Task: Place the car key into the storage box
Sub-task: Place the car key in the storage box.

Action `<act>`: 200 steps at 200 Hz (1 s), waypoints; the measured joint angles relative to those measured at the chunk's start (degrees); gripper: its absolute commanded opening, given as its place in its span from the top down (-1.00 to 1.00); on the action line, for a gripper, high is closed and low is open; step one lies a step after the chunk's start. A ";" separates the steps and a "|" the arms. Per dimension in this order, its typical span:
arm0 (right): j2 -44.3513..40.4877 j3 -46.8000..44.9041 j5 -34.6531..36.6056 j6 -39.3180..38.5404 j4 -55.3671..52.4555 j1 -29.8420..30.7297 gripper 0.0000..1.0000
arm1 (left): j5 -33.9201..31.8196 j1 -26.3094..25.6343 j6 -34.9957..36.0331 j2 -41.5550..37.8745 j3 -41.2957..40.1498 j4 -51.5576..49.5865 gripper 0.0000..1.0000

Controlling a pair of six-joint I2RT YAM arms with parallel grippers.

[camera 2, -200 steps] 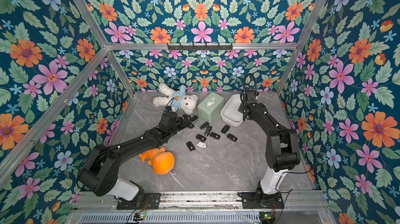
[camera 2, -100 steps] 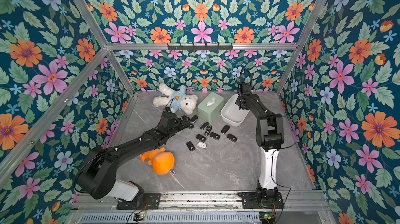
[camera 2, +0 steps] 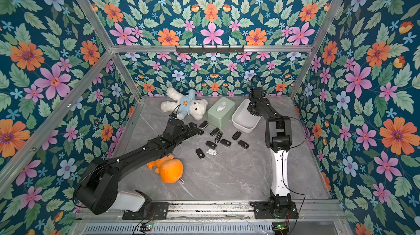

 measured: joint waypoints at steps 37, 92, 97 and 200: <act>0.98 1.05 -0.11 1.27 -0.72 -0.33 0.14 | -0.15 0.00 0.00 -0.59 -0.13 -0.26 -0.99; 1.57 4.15 -0.31 1.77 -2.19 -0.46 -0.10 | -1.09 0.00 0.17 -1.38 -0.13 -0.39 -0.99; 1.29 4.37 -0.44 1.77 -2.32 -0.46 -0.10 | -1.11 0.00 0.17 -1.42 -0.13 -0.39 -0.99; -30.14 -26.95 -12.72 -1.31 7.37 0.44 -0.12 | 1.75 0.00 -0.09 -0.15 0.17 -0.17 -0.99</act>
